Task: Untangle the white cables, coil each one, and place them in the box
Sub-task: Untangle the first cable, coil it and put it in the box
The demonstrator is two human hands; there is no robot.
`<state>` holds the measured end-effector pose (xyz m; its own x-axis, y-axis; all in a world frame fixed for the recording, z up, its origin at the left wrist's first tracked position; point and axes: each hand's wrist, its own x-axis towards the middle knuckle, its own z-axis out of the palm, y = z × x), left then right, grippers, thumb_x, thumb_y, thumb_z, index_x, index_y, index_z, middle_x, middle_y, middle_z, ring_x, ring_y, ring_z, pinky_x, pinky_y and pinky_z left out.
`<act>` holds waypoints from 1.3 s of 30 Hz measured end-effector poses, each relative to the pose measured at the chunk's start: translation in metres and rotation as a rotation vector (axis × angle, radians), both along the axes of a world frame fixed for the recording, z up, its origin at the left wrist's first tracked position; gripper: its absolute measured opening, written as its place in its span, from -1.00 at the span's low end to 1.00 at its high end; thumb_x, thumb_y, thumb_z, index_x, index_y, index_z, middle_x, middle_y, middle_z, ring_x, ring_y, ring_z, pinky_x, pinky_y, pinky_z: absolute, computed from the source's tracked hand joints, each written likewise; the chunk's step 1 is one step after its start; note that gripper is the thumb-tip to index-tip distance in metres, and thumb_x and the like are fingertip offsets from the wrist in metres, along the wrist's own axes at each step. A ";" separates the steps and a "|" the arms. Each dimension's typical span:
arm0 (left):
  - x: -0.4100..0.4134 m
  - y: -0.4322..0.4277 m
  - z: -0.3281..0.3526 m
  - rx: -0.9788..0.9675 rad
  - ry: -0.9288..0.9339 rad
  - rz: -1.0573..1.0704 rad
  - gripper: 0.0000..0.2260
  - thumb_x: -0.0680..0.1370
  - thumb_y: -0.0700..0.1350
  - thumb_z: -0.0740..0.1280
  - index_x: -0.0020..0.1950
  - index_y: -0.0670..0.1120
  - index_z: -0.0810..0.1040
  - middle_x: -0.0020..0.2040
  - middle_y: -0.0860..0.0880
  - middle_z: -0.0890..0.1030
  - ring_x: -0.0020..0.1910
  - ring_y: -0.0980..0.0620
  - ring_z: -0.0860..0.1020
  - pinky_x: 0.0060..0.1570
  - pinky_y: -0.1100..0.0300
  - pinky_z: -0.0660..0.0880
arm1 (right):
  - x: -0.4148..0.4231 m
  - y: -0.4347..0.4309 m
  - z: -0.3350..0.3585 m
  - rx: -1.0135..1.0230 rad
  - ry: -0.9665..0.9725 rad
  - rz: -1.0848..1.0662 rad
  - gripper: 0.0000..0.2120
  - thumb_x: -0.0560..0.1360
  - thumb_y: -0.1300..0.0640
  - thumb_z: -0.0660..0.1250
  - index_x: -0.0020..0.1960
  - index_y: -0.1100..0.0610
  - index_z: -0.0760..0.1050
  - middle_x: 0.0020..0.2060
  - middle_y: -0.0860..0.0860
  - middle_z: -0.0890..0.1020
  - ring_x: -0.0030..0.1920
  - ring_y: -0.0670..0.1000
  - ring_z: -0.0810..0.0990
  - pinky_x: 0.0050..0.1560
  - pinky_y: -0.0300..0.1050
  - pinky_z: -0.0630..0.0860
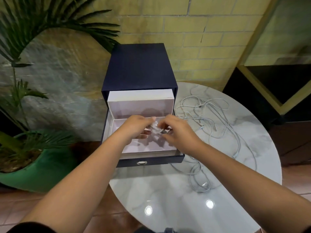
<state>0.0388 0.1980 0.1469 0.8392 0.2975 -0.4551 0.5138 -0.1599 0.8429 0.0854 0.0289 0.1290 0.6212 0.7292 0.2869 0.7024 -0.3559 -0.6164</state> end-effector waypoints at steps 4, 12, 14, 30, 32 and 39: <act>0.004 0.003 -0.012 0.098 -0.059 0.007 -0.85 0.55 -0.28 0.32 0.09 -0.18 0.61 -0.14 -0.13 0.61 -0.30 0.05 0.56 -0.26 0.28 0.58 | -0.002 -0.004 -0.003 -0.025 0.047 0.099 -0.81 0.36 0.34 0.46 -0.06 0.17 0.60 -0.14 0.03 0.59 -0.16 -0.07 0.54 -0.12 -0.38 0.41; 0.009 -0.005 -0.033 0.390 -0.102 -0.071 -0.83 0.52 -0.19 0.40 0.11 -0.10 0.64 0.09 -0.06 0.65 -0.13 0.02 0.57 -0.06 0.17 0.52 | 0.035 -0.017 0.000 -0.399 -0.148 -0.101 -0.63 0.51 0.03 0.35 0.30 0.06 0.47 0.23 -0.03 0.53 0.18 0.07 0.39 0.24 -0.09 0.31; 0.006 -0.003 -0.032 0.485 -0.083 -0.161 -0.71 0.50 -0.08 0.44 0.21 -0.09 0.60 0.17 -0.02 0.61 -0.07 0.04 0.57 -0.05 0.23 0.43 | 0.038 -0.019 0.003 -0.460 -0.157 -0.062 -0.57 0.51 -0.02 0.35 0.35 0.06 0.44 0.28 -0.04 0.50 0.18 0.05 0.36 0.25 -0.08 0.30; 0.000 -0.007 -0.037 0.805 -0.248 -0.477 -0.56 0.38 -0.17 0.53 0.24 -0.08 0.57 0.14 -0.03 0.56 0.11 -0.04 0.49 0.10 0.15 0.44 | 0.053 -0.028 -0.001 -0.495 0.033 0.016 -0.32 0.34 -0.19 0.47 0.41 -0.16 0.35 0.41 -0.20 0.36 0.19 0.00 0.30 0.27 -0.09 0.27; 0.000 -0.007 -0.040 0.838 -0.252 -0.466 -0.60 0.42 -0.19 0.49 0.25 -0.08 0.56 0.16 -0.05 0.55 0.13 -0.05 0.48 0.10 0.17 0.41 | 0.054 -0.027 -0.002 -0.489 0.035 0.014 -0.33 0.34 -0.19 0.47 0.40 -0.15 0.36 0.41 -0.19 0.36 0.20 0.00 0.30 0.27 -0.08 0.28; -0.001 -0.011 -0.046 0.886 -0.253 -0.374 -0.62 0.45 -0.24 0.45 0.26 -0.08 0.56 0.19 -0.06 0.51 0.10 -0.09 0.53 0.11 0.13 0.45 | 0.054 -0.028 -0.006 -0.477 0.047 0.017 -0.37 0.35 -0.17 0.47 0.38 -0.13 0.40 0.42 -0.16 0.35 0.29 0.05 0.31 0.30 -0.05 0.25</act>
